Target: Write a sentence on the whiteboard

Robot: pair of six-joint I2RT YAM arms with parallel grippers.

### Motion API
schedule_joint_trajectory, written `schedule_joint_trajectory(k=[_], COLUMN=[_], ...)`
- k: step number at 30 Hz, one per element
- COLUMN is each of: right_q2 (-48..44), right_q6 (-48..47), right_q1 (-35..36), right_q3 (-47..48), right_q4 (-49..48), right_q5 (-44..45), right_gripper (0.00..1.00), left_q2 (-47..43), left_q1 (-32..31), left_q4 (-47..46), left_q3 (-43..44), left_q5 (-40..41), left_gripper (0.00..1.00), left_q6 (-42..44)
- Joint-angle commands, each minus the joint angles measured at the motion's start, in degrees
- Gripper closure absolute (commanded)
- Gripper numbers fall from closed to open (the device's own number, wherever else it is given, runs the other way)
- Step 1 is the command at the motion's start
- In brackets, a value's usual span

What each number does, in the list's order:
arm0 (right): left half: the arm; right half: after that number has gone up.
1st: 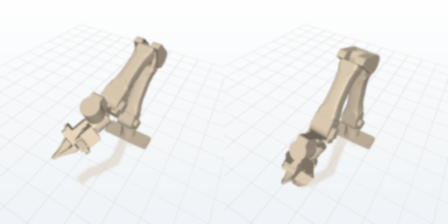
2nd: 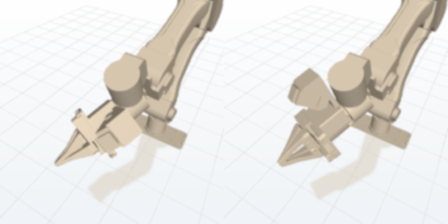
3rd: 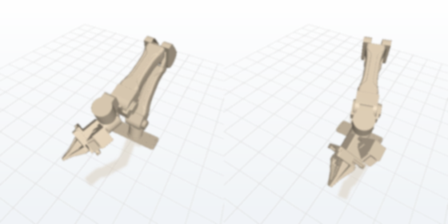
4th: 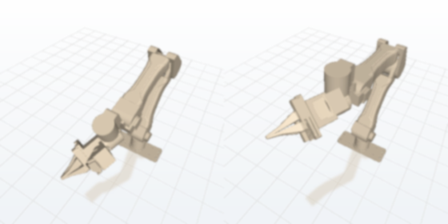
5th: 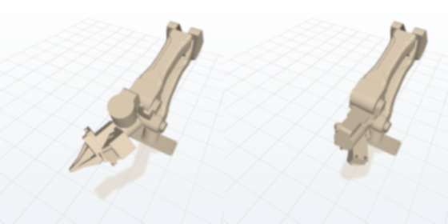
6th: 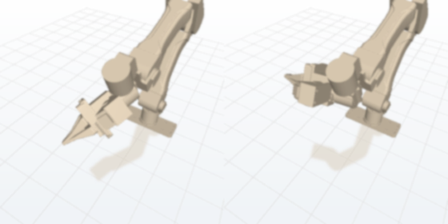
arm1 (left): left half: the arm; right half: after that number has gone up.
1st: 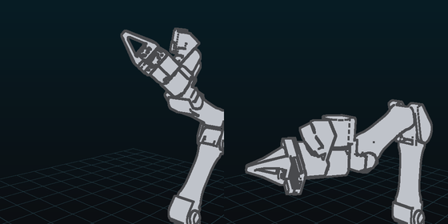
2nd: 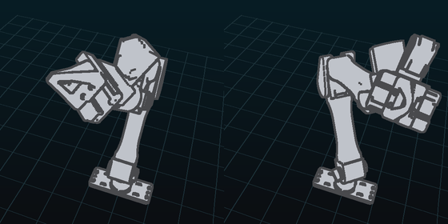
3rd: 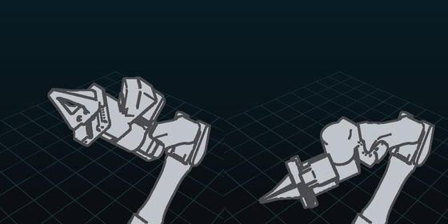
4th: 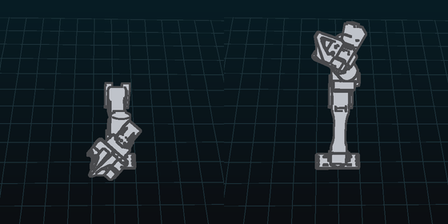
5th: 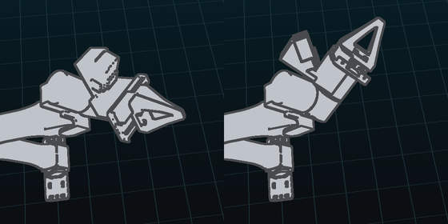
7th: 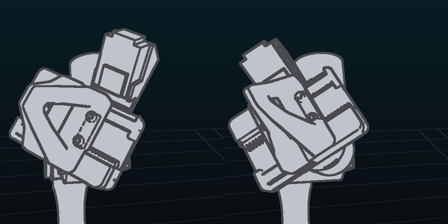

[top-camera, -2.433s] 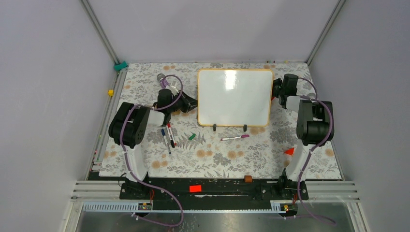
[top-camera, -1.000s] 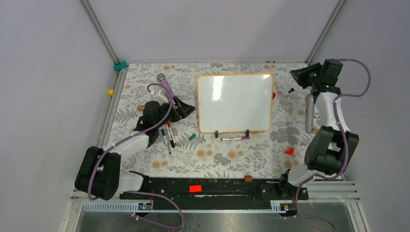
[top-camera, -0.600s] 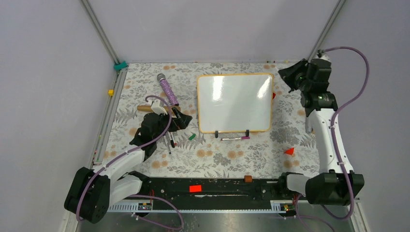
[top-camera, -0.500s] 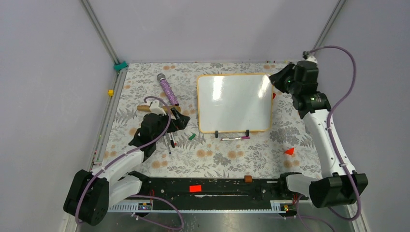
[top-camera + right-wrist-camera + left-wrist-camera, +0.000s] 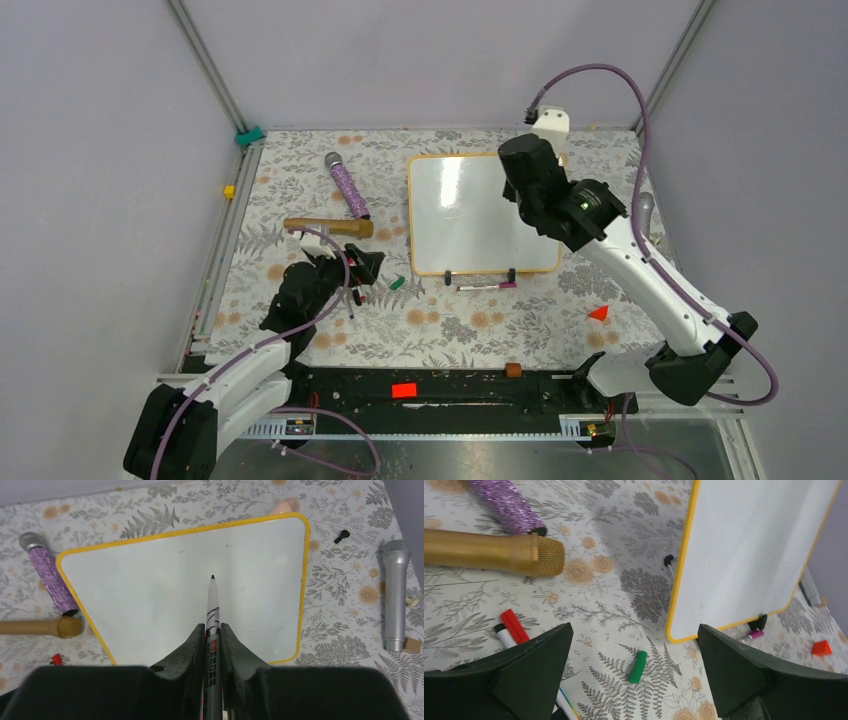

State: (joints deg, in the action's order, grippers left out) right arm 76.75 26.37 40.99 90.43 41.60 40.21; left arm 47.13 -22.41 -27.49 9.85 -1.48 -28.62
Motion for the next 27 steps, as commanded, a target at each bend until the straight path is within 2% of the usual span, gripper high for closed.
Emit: schedule_joint_trajectory(k=[1, 4, 6, 22, 27], right_q2=[1.79, -1.54, -3.34, -2.69, -0.44], right_q6=[-5.25, -10.95, -11.38, -13.51, -13.48], right_q1=[1.62, 1.63, 1.59, 1.54, 1.55], right_q3=[1.95, -2.66, -4.57, -7.13, -4.73], right_q4=[3.47, -3.48, -6.06, -13.26, -12.09], right_q5=[0.33, -12.85, -16.81, -25.08, -25.47], right_gripper=[1.0, 1.0, 1.0, 1.0, 1.0], left_q2=[3.52, 5.64, 6.19, 15.04, 20.78], left_q1=[-0.32, -0.66, -1.02, -1.65, -1.75], left_q4=[-8.56, -10.75, -11.22, -15.1, -21.45], left_q3=[2.29, 2.47, 2.25, 3.42, 3.64], left_q5=[-9.96, -14.06, -14.21, -18.0, -17.75], left_gripper=[0.02, 0.04, 0.04, 0.07, 0.14], left_q6=[4.41, 5.33, 5.7, 5.77, 5.45])
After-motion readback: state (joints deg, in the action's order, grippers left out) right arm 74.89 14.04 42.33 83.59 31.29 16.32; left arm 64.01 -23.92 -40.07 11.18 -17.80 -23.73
